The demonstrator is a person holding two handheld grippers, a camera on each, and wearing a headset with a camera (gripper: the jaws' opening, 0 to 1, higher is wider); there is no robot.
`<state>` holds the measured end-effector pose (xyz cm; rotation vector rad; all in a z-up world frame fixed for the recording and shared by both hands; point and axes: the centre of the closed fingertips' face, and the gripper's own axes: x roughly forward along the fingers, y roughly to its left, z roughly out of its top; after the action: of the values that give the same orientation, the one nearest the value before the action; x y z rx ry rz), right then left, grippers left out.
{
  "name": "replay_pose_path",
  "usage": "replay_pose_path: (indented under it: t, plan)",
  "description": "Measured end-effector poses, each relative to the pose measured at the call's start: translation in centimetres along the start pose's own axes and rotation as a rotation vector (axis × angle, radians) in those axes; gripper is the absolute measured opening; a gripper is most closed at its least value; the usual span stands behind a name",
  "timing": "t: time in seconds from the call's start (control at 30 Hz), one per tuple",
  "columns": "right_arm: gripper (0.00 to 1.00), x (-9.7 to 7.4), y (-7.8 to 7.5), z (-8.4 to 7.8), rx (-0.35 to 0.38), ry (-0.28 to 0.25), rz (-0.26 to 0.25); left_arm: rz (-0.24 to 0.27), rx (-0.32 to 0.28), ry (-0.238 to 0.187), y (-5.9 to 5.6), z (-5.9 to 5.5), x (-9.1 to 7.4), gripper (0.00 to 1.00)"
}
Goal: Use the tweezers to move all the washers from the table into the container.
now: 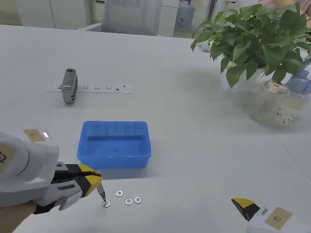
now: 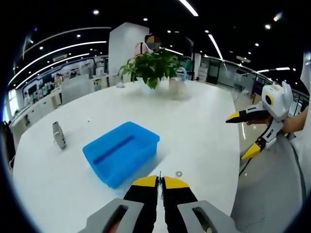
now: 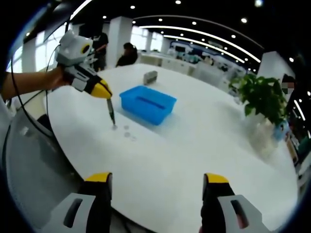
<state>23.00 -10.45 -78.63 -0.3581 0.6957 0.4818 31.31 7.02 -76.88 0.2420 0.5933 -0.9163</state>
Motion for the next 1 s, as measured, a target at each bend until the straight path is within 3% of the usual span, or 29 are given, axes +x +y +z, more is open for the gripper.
replay_pose_path:
  t: [0.17,0.63,0.83,1.0]
  plan:
    - [0.73,0.0,0.0,-0.1,-0.003,0.002,0.001,0.003,0.009,0.005,-0.1,-0.3,0.2,0.00]
    - [0.71,0.0,0.0,-0.2,-0.013,0.007,-0.003,0.002,0.019,-0.030,-0.6,0.0,0.6,0.00]
    - [0.70,0.0,0.0,-0.2,-0.015,0.008,-0.005,-0.007,0.018,0.002,-1.3,-1.7,0.9,0.01]
    - [0.69,0.0,-0.1,-0.2,-0.016,0.008,-0.006,0.003,-0.010,-0.014,-0.8,-1.7,0.8,0.01]
